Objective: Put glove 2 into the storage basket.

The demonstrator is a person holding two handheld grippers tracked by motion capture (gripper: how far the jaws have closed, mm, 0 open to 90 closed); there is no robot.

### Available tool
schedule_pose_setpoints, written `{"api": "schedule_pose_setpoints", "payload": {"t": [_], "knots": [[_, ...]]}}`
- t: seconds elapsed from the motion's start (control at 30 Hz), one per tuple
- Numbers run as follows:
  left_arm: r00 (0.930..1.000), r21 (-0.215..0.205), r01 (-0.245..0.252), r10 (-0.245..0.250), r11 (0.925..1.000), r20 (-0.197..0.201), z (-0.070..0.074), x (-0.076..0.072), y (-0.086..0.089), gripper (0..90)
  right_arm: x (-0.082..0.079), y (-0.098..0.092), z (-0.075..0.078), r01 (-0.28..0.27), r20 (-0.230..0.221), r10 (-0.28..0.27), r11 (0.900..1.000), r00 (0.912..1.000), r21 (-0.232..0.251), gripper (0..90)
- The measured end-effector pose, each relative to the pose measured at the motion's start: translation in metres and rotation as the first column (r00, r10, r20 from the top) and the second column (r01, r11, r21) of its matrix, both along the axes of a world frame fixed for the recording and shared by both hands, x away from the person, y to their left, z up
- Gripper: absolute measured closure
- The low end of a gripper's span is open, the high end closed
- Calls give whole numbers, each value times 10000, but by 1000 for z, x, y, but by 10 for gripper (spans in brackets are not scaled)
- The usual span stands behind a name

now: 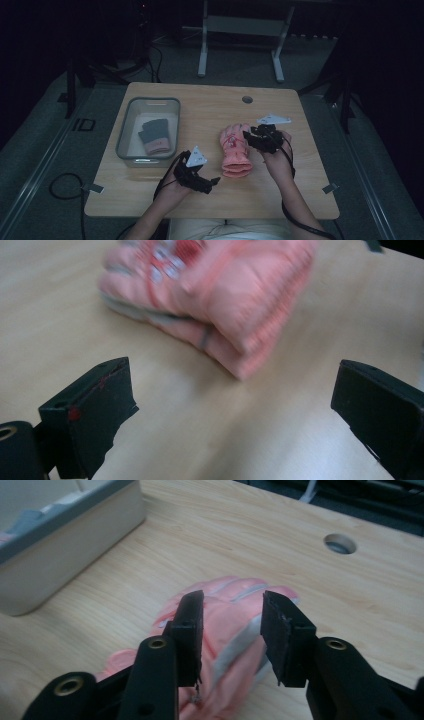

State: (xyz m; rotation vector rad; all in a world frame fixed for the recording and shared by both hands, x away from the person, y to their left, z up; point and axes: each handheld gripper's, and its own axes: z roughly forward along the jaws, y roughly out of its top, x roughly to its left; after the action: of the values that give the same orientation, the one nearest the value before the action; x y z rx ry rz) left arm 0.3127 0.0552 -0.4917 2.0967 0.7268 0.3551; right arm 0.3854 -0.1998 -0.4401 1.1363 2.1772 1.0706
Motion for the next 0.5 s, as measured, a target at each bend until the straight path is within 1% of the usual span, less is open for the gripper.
{"api": "schedule_pose_setpoints", "payload": {"t": [0.07,0.1,0.13,0.17,0.27,0.3,0.33,0.37,0.43,0.47,0.5], "knots": [[10000,122,-37,37,9999,13,9,10,-4,33,1,-1,0,-65,124,66,9999,9999,-88,619],[10000,122,-37,37,9999,13,9,10,-4,41,1,-1,0,-65,124,66,9999,9999,-88,619],[9999,130,-100,99,9999,78,17,19,-6,41,2,-1,0,-158,152,159,9998,9998,-86,619],[9999,138,-165,164,9998,53,20,22,-8,57,3,-1,-1,-229,171,230,9997,9996,-82,622],[9995,220,-309,308,9993,64,32,37,-13,60,6,2,-3,-358,102,359,9993,9993,-146,621],[9995,220,-309,308,9993,64,32,37,-13,60,6,2,-3,-358,102,359,9993,9993,-146,621],[9990,186,-427,425,9989,113,38,48,-17,60,7,5,-3,-380,56,381,9991,9993,-189,619],[9984,104,-554,553,9984,69,40,52,-18,73,11,9,-6,-369,-39,369,9991,9993,-220,599],[9967,-19,-817,817,9967,10,42,60,-21,135,14,11,-12,-196,-224,188,9992,9996,-350,578],[9956,8,-939,939,9956,-60,41,64,-23,136,16,11,-16,-66,-328,54,9993,9994,-358,569],[9946,40,-1030,1031,9947,-139,40,67,-25,136,18,10,-20,72,-562,-90,9995,9984,-311,554]]}}
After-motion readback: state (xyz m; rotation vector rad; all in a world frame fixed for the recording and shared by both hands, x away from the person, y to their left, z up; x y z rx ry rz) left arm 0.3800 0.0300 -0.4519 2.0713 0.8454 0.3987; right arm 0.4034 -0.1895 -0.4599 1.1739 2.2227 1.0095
